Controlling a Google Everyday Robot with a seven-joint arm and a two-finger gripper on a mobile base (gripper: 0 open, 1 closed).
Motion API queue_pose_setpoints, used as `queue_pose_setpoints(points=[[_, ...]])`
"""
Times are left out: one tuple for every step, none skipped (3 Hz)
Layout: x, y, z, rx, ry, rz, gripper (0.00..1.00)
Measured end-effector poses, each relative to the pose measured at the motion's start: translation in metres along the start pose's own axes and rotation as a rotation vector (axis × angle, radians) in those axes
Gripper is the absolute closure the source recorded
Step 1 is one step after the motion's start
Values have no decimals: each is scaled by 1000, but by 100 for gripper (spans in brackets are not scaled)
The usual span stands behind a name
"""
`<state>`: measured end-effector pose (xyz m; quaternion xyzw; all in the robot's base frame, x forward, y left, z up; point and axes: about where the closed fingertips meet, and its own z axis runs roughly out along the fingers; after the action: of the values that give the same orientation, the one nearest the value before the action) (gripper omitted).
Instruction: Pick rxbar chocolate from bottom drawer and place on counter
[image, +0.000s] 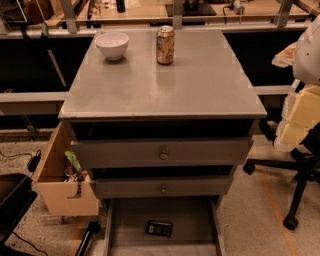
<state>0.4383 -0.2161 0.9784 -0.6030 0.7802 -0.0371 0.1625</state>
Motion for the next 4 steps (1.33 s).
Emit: queue_pose_setpoints(points=[[0, 0, 0, 0, 0, 0, 0], [2, 19, 31, 10, -39, 0, 0], [20, 51, 76, 1, -104, 36, 0], [53, 92, 131, -13, -189, 92, 0]])
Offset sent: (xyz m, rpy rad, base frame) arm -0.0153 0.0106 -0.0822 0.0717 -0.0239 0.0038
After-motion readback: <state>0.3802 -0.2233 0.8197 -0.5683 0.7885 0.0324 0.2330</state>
